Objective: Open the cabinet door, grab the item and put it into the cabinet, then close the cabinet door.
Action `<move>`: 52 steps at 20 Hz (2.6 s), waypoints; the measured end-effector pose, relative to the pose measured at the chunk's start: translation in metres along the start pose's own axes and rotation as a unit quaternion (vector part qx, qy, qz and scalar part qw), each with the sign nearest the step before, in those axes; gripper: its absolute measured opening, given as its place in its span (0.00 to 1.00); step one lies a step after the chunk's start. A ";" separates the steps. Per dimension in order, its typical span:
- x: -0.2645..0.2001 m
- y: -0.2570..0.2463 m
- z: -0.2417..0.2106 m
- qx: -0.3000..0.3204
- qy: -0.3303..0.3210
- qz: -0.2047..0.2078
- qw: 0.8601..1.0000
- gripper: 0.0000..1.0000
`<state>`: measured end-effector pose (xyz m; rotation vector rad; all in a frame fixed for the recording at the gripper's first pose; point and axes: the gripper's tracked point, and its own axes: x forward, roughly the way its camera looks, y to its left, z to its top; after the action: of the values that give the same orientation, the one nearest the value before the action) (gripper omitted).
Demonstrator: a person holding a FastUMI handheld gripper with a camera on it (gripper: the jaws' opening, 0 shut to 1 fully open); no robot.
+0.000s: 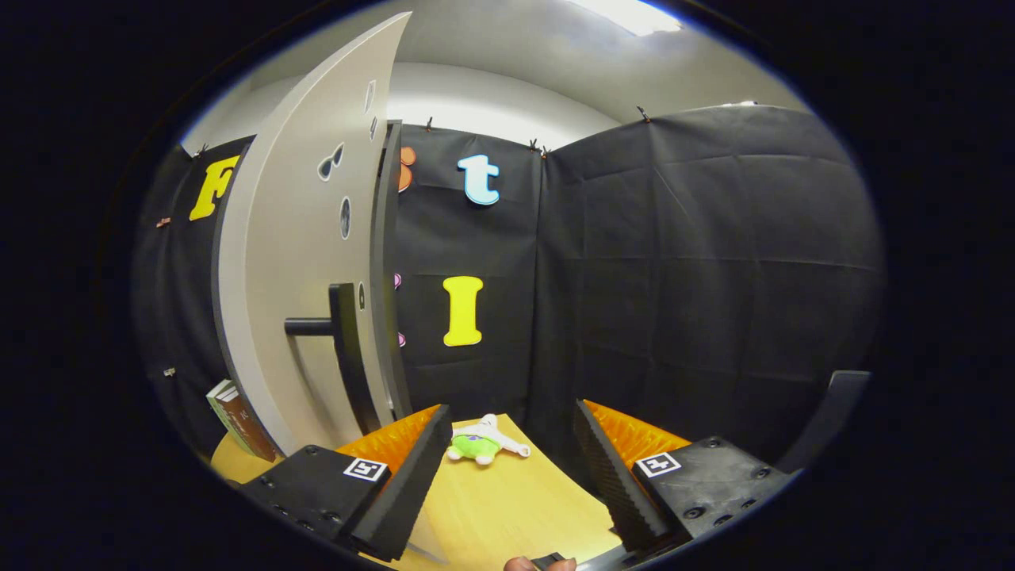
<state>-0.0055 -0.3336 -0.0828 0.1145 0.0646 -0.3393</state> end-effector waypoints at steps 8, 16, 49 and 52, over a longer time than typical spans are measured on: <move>-0.010 0.011 -0.002 -0.021 0.008 -0.003 1.000 0.95; -0.034 0.064 -0.011 0.001 0.018 0.035 0.999 0.95; -0.070 0.276 -0.018 0.012 0.034 0.217 0.976 0.96; -0.069 0.278 -0.017 0.009 0.035 0.213 0.976 0.96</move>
<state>0.0218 -0.0478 -0.0662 0.1547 0.1038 0.0940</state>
